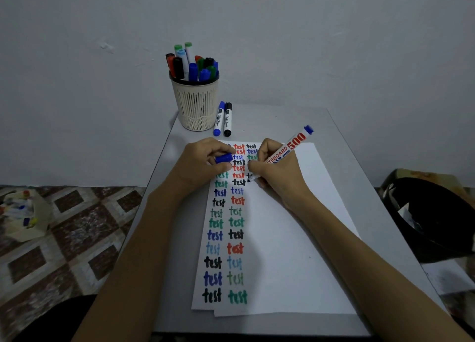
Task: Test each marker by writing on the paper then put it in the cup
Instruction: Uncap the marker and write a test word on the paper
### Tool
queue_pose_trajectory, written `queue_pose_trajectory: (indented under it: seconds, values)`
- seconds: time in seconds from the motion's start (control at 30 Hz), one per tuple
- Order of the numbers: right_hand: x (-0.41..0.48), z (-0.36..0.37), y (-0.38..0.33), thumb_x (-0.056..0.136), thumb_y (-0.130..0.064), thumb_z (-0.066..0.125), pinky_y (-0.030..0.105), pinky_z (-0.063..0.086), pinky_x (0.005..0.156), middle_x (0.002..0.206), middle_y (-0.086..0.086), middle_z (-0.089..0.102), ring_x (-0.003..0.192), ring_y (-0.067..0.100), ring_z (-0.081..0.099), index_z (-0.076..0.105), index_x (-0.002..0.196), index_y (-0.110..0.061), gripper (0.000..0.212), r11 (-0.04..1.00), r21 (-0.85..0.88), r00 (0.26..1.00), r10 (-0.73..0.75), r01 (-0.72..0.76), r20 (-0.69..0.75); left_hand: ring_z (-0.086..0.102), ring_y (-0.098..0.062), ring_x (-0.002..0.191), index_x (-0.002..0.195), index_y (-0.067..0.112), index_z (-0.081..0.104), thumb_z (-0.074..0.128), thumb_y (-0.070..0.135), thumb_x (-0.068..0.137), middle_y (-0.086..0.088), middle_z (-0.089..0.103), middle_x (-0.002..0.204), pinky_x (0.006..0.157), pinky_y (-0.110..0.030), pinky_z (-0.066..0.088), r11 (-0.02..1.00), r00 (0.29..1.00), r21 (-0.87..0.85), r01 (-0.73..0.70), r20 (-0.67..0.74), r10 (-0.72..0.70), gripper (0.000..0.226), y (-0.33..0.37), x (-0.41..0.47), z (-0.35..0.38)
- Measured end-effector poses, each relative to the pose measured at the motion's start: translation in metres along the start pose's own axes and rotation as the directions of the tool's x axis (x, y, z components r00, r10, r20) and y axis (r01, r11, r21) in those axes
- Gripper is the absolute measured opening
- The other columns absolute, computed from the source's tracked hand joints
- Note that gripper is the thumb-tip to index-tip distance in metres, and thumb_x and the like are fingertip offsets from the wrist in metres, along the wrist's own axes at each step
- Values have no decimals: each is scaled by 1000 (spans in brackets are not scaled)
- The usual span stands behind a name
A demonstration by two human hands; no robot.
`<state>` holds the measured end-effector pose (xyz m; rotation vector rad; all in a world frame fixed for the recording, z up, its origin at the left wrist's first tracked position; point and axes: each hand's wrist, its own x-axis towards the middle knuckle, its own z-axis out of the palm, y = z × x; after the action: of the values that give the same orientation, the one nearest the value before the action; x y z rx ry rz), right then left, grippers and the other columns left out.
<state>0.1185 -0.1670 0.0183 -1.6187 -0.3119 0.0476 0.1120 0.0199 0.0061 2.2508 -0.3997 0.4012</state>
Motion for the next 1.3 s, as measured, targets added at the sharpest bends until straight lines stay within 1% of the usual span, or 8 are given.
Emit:
queue_pose_trajectory:
  seconds: [0.1,0.27,0.4,0.57,0.83,1.07,1.17,1.3]
  values:
    - [1,3,1,77,14,64,21,47,48,86,40,58,76,45,66,40,64,-8,35,996,-85,999,-32,32,2,53,18,74,107,5,65,71,8,78,2,56,99,63,-1,41,1000,1000,-1,6,3,-6,30,0,0,0]
    - [1,-1,1,77,18,59,18,42,44,64,18,50,46,11,52,40,64,-7,35,999,-21,999,-40,40,2,53,17,72,107,6,65,71,7,78,2,56,99,64,-4,43,1000,1000,-7,13,9,-13,30,0,1,0]
    - [0,2,1,78,15,62,21,47,49,78,35,56,70,41,66,39,64,-8,35,994,-94,999,-55,55,2,53,18,72,108,7,65,70,9,79,3,56,99,63,-3,43,1000,1000,1,19,14,-19,30,-1,1,0]
    - [1,0,0,75,18,62,16,41,43,65,21,51,49,19,51,40,61,-8,37,998,-59,1000,-13,14,7,53,17,72,108,8,65,70,10,79,2,57,101,63,-2,42,999,999,-15,36,18,-36,30,-1,1,0]
    - [1,2,3,77,17,61,29,53,56,80,40,52,73,48,58,42,68,-4,30,992,-99,997,-78,75,-28,55,16,70,109,8,64,70,10,80,1,57,103,60,-3,43,998,998,-24,64,27,-63,30,0,1,0]
    - [2,1,2,75,17,64,43,57,66,76,36,54,76,46,60,40,62,-7,36,990,-127,997,-64,59,-31,57,8,70,108,9,64,70,11,79,2,57,103,62,-3,44,997,997,-24,69,25,-69,30,1,0,-1]
    - [1,-1,1,78,18,61,28,56,55,69,27,51,70,40,61,40,64,-7,36,994,-80,994,-77,70,-78,54,17,71,108,7,64,70,10,79,1,57,102,62,-2,42,998,998,-30,61,30,-60,30,1,1,-1]
    - [0,0,3,78,18,61,47,58,69,77,35,52,86,51,61,40,65,-7,35,995,-69,995,-70,65,-66,53,18,69,109,6,64,70,9,79,0,57,101,61,-1,41,998,998,-35,57,31,-56,31,1,1,-1]
